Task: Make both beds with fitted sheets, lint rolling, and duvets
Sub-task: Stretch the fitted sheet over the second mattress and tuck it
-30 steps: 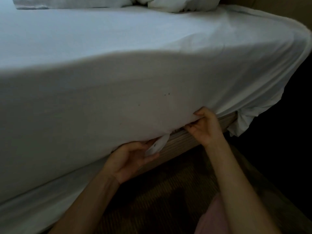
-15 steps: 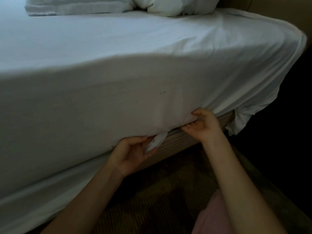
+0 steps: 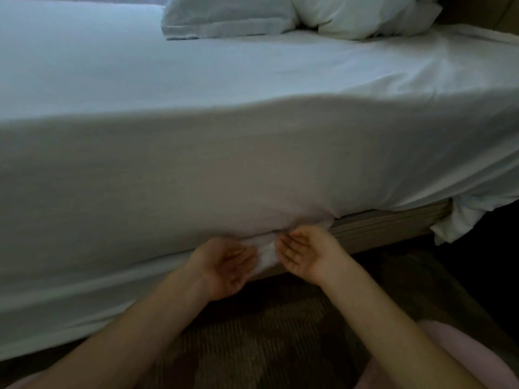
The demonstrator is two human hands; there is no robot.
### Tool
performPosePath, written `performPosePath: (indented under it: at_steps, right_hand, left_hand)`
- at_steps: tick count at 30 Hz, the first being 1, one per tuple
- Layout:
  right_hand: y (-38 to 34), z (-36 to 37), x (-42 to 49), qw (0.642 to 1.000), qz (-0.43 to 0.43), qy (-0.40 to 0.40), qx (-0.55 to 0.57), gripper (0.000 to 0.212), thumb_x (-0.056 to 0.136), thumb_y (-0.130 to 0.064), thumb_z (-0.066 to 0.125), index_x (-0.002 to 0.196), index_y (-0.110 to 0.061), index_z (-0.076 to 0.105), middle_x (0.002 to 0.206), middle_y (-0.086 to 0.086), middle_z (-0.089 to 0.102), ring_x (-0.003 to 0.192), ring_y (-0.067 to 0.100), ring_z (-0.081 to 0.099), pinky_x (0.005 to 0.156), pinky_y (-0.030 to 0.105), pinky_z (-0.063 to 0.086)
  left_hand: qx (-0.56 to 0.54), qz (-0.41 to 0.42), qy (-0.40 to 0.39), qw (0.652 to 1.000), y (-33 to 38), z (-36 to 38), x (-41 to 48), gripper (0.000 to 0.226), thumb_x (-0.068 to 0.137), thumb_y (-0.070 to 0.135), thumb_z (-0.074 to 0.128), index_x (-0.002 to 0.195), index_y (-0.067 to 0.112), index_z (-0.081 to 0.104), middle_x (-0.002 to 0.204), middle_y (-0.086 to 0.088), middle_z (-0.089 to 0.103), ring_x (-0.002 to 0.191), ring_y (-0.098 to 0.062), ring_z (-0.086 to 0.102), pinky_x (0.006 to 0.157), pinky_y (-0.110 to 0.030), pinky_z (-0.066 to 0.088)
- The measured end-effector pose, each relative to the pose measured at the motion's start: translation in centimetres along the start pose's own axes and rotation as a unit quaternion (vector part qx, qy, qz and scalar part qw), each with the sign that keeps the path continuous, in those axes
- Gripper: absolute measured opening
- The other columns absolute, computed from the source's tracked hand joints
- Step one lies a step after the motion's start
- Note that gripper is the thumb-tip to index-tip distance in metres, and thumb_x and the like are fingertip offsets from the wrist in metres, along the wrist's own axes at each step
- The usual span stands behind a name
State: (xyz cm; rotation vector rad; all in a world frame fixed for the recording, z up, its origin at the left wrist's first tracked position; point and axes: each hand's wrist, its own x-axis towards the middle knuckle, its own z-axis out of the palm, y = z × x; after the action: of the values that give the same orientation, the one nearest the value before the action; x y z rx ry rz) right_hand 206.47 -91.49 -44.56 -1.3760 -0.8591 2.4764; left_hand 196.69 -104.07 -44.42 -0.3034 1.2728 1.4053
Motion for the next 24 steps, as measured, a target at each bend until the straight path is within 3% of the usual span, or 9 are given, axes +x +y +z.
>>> performPosePath:
  at_steps: [2,4,8,11,15,17,19,22,24]
  right_hand:
    - [1.6,1.9,-0.4,0.999,0.009,-0.030,-0.029,0.023,0.093,-0.006,0.042,0.070,-0.009,0.049,0.076,0.007,0.055,0.070,0.017,0.054,0.065,0.029,0.041]
    - [3.0,3.7,-0.7,0.997,0.012,-0.062,-0.039,0.024,0.093,-0.006,0.042,0.071,-0.009,0.051,0.079,0.008,0.058,0.073,0.018,0.056,0.068,0.028,0.042]
    - [4.7,6.5,-1.0,0.995,0.004,-0.092,-0.038,0.023,0.091,-0.002,0.042,0.072,-0.007,0.054,0.085,0.011,0.062,0.085,0.021,0.059,0.091,0.033,0.041]
    - [4.9,7.4,-0.5,0.995,-0.001,-0.094,0.015,0.024,0.089,0.002,0.042,0.069,-0.006,0.052,0.084,0.012,0.061,0.083,0.022,0.059,0.101,0.034,0.039]
    - [5.4,7.6,0.9,0.987,-0.010,-0.134,0.085,0.017,0.081,0.008,0.046,0.074,-0.004,0.056,0.088,0.012,0.062,0.088,0.026,0.060,0.097,0.038,0.046]
    - [5.6,7.5,1.3,0.979,-0.015,-0.178,0.099,0.014,0.060,0.010,0.064,0.068,-0.001,0.061,0.088,0.014,0.065,0.085,0.028,0.066,0.085,0.040,0.054]
    - [5.5,7.3,1.8,0.970,-0.024,-0.222,0.097,0.027,0.033,0.009,0.077,0.057,0.000,0.067,0.085,0.016,0.069,0.078,0.029,0.071,0.078,0.043,0.054]
    - [5.0,7.2,2.9,0.961,-0.037,-0.256,0.100,0.055,0.010,0.009,0.083,0.062,0.002,0.070,0.085,0.018,0.070,0.081,0.031,0.071,0.081,0.050,0.053]
    - [4.6,7.5,3.4,0.958,-0.050,-0.268,0.094,0.060,0.008,0.009,0.083,0.067,0.003,0.071,0.087,0.017,0.070,0.083,0.031,0.070,0.085,0.050,0.050]
  left_hand:
    - [-0.045,0.035,0.046,0.997,0.8,-2.1,-0.8,0.022,0.095,0.010,0.042,0.078,0.009,0.055,0.053,-0.004,0.066,0.073,-0.015,0.058,0.062,-0.023,0.035]
    - [-0.070,0.053,0.063,0.994,1.2,-3.9,-1.9,0.020,0.094,0.010,0.043,0.079,0.009,0.056,0.055,-0.005,0.067,0.075,-0.015,0.059,0.064,-0.023,0.036]
    - [-0.095,0.076,0.079,0.989,1.7,-7.0,-3.4,0.023,0.095,0.005,0.037,0.081,0.009,0.055,0.059,-0.007,0.068,0.075,-0.017,0.061,0.066,-0.026,0.039]
    - [-0.145,0.096,0.053,0.983,1.6,-8.3,-3.8,0.026,0.093,-0.002,0.034,0.077,0.007,0.053,0.064,-0.012,0.069,0.065,-0.020,0.068,0.069,-0.031,0.044]
    - [-0.159,0.132,-0.024,0.978,0.7,-9.1,-3.3,0.026,0.083,-0.010,0.040,0.086,0.007,0.060,0.091,-0.008,0.070,0.097,-0.017,0.063,0.087,-0.031,0.044]
    - [-0.160,0.148,-0.058,0.974,0.7,-9.6,-2.9,0.030,0.077,-0.010,0.044,0.093,0.009,0.060,0.100,-0.006,0.069,0.105,-0.017,0.061,0.095,-0.032,0.042]
    - [-0.161,0.154,-0.082,0.971,0.9,-10.1,-2.2,0.034,0.071,-0.010,0.046,0.096,0.009,0.059,0.105,-0.006,0.067,0.103,-0.016,0.064,0.094,-0.033,0.044]
    - [-0.163,0.153,-0.112,0.968,1.4,-10.3,-1.2,0.036,0.066,-0.012,0.050,0.096,0.004,0.061,0.099,-0.009,0.068,0.089,-0.017,0.070,0.086,-0.034,0.052]
    - [-0.179,0.158,-0.145,0.960,1.7,-10.3,-0.7,0.049,0.053,-0.017,0.068,0.097,0.002,0.064,0.099,-0.010,0.069,0.090,-0.019,0.071,0.083,-0.039,0.054]
